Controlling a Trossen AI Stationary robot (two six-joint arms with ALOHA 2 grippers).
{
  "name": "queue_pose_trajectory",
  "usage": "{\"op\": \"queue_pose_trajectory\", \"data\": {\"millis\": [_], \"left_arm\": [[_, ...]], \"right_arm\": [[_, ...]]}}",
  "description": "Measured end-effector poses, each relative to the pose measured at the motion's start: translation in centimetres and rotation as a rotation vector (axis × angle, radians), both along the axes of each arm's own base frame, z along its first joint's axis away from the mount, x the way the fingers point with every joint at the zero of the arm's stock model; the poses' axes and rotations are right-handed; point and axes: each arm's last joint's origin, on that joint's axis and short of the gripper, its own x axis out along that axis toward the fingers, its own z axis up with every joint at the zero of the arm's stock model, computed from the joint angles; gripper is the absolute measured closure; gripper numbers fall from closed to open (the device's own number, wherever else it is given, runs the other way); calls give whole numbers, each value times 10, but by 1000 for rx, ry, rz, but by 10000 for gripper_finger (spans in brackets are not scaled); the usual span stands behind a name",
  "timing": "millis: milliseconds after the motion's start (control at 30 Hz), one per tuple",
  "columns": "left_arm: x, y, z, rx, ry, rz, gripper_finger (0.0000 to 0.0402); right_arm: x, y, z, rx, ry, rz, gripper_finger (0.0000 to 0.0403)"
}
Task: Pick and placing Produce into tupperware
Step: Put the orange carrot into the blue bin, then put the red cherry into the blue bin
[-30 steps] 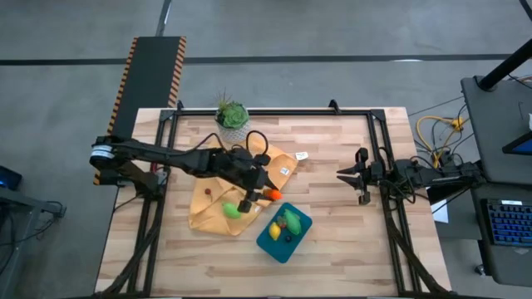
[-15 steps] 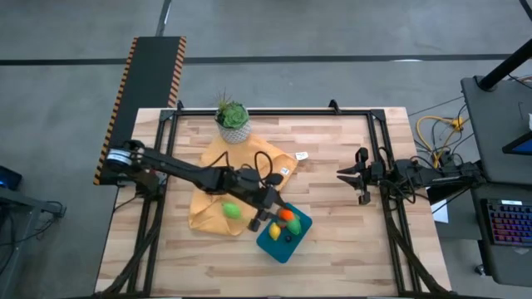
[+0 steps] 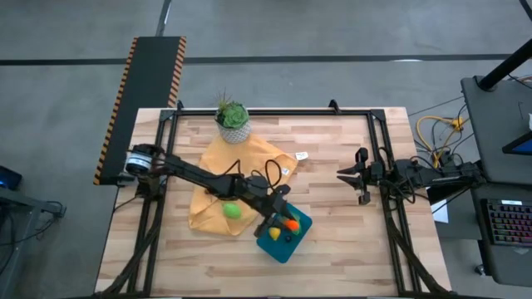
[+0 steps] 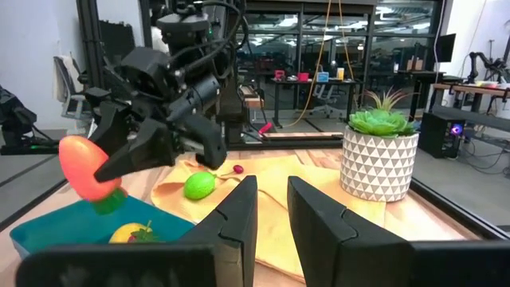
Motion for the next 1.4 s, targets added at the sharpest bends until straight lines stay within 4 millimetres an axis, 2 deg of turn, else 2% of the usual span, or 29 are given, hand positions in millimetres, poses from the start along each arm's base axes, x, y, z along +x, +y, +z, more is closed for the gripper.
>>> {"op": "queue_pose_trajectory", "data": {"millis": [233,567,967,1233,1400], "left_arm": [[0,-2,-11,-75,95,-44,278],[-1,-3,-14,-73,117,-48,276],[-2,-3,-16,-89,146,-39,197],[-2,-3,-15,-85,142,-41,190],[-6,-1,-1,-72,110,-45,190]], "right_arm": [[0,0,0,0,1,0,339],[0,0,0,0,3,0,339],[0,0,0,0,3,0,339],[0,0,0,0,3,0,339],[0,0,0,0,2,0,339]]}}
